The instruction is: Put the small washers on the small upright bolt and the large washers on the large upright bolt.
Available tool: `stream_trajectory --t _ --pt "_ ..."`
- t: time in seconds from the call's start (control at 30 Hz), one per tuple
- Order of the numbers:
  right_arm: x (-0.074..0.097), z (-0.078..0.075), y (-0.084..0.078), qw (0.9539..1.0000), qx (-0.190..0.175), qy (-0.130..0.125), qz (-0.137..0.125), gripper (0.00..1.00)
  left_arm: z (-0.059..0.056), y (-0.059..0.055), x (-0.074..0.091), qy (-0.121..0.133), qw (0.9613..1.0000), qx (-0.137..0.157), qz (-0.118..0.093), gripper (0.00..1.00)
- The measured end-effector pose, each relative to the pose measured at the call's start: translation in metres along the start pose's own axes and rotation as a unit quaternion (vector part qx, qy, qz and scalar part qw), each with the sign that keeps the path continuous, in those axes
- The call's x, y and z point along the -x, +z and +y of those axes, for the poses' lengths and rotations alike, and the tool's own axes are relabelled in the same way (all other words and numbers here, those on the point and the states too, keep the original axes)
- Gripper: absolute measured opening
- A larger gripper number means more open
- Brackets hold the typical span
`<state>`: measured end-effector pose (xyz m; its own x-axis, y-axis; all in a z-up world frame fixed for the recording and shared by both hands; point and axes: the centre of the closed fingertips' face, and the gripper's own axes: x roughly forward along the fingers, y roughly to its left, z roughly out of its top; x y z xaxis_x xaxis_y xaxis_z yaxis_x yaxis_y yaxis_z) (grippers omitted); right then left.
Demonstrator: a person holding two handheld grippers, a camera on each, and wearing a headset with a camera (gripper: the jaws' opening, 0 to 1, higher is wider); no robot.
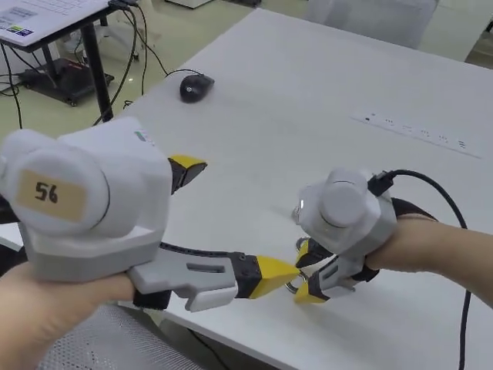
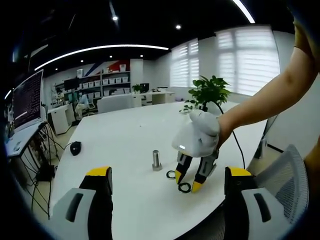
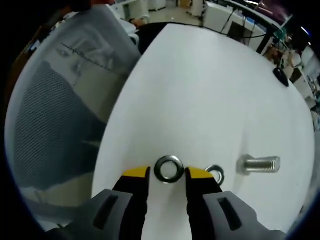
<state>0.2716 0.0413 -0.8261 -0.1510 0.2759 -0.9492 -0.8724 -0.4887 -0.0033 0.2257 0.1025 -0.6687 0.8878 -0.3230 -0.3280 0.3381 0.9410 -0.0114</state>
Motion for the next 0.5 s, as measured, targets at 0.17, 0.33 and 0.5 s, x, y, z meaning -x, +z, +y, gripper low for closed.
stream_trajectory --t 0.17,0.33,0.5 --pt "0.0001 -0.0004 -0.0011 1.0 0.004 -0.001 0.004 0.29 0.0029 0.0006 -0.0003 0.004 1.0 0.003 -0.002 0.93" --pt "-0.0012 -0.0007 -0.0004 1.0 0.002 -0.001 0.003 0.24 0.0049 0.0016 -0.0014 0.007 1.0 0.004 -0.003 0.92" --pt "-0.0011 -0.0014 -0.0002 0.9999 -0.011 0.001 -0.008 0.23 0.003 0.0005 -0.0024 0.006 1.0 0.003 -0.001 0.91"
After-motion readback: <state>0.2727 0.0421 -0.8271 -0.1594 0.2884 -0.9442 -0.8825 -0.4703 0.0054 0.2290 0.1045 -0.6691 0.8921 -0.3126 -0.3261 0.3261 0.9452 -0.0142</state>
